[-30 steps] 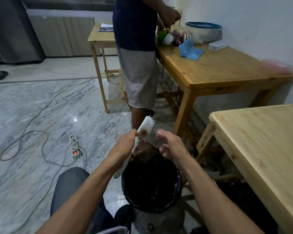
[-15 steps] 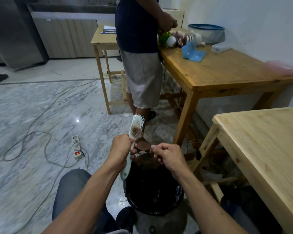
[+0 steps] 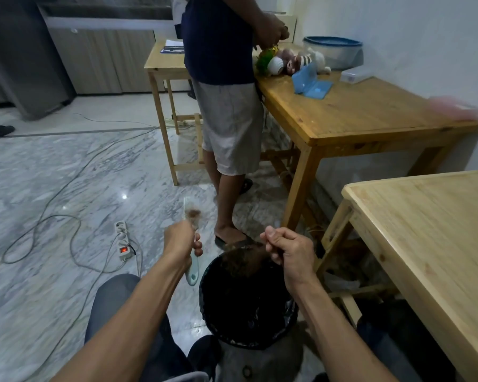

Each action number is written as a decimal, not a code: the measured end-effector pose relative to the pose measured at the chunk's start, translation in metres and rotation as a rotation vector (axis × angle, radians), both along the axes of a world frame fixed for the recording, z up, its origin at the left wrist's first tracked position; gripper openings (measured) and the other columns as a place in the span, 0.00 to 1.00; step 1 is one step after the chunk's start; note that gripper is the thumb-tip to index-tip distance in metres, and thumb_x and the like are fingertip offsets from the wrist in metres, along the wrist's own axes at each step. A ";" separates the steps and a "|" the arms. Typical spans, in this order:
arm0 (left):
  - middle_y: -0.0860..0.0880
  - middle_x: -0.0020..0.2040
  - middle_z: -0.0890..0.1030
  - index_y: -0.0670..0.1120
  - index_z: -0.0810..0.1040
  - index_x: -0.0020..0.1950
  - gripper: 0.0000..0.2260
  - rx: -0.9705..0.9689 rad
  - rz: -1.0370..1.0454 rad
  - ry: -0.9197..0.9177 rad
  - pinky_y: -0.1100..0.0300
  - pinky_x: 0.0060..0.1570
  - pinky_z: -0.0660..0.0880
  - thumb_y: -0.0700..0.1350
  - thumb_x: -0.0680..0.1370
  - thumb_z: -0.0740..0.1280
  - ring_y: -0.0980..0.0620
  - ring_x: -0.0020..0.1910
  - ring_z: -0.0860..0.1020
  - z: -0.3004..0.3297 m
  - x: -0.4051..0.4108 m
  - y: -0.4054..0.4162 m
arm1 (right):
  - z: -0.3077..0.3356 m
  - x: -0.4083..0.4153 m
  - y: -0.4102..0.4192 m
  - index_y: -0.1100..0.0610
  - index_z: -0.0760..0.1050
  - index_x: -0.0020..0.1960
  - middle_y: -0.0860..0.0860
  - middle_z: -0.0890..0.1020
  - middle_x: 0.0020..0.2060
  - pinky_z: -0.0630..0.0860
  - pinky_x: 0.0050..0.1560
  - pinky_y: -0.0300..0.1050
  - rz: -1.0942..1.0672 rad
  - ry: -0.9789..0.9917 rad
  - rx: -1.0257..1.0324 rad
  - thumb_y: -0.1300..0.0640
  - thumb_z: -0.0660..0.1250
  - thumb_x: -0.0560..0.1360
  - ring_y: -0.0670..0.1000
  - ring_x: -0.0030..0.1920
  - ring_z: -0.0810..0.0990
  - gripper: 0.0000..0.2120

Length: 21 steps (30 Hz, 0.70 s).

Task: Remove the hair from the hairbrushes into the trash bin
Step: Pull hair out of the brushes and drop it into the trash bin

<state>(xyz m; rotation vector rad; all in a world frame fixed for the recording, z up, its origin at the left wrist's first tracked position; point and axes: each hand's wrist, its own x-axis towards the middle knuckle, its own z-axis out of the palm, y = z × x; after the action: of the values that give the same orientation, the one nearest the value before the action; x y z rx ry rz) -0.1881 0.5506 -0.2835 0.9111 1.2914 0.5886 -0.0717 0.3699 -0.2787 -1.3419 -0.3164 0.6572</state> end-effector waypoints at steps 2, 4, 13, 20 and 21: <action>0.44 0.32 0.67 0.36 0.73 0.55 0.11 0.029 -0.052 0.021 0.60 0.24 0.60 0.33 0.76 0.55 0.50 0.24 0.63 -0.005 -0.002 -0.004 | -0.001 0.000 0.000 0.57 0.86 0.36 0.52 0.81 0.28 0.65 0.25 0.36 0.065 -0.032 -0.122 0.57 0.73 0.78 0.46 0.25 0.71 0.12; 0.43 0.35 0.69 0.38 0.73 0.50 0.09 0.106 -0.128 0.025 0.58 0.26 0.61 0.34 0.76 0.55 0.49 0.25 0.64 -0.004 -0.001 -0.013 | -0.004 0.001 0.005 0.56 0.86 0.45 0.54 0.86 0.36 0.70 0.27 0.39 0.189 -0.098 -0.363 0.54 0.72 0.78 0.47 0.28 0.75 0.07; 0.43 0.36 0.78 0.44 0.78 0.42 0.07 0.536 -0.466 0.087 0.53 0.30 0.70 0.42 0.77 0.62 0.46 0.29 0.74 0.016 -0.003 -0.043 | 0.007 0.003 0.021 0.49 0.73 0.73 0.47 0.83 0.52 0.78 0.39 0.45 0.208 -0.020 -0.382 0.48 0.69 0.79 0.49 0.39 0.81 0.23; 0.50 0.33 0.79 0.48 0.82 0.42 0.09 0.547 -0.482 0.051 0.55 0.30 0.70 0.41 0.77 0.63 0.50 0.28 0.75 0.018 0.002 -0.054 | 0.004 0.002 0.027 0.57 0.84 0.45 0.50 0.84 0.31 0.75 0.33 0.37 0.205 -0.051 -0.241 0.58 0.73 0.78 0.44 0.29 0.78 0.04; 0.49 0.33 0.79 0.47 0.81 0.42 0.09 0.521 -0.456 0.058 0.56 0.30 0.69 0.41 0.77 0.62 0.49 0.28 0.74 0.017 0.003 -0.053 | 0.003 0.001 0.027 0.57 0.84 0.43 0.49 0.83 0.29 0.75 0.33 0.38 0.183 -0.065 -0.260 0.60 0.72 0.78 0.44 0.29 0.77 0.05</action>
<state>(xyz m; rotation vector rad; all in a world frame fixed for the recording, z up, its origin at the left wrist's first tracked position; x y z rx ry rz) -0.1849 0.4976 -0.2661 1.6096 0.9411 0.5437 -0.0707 0.3969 -0.2759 -1.5967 -0.4208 0.8302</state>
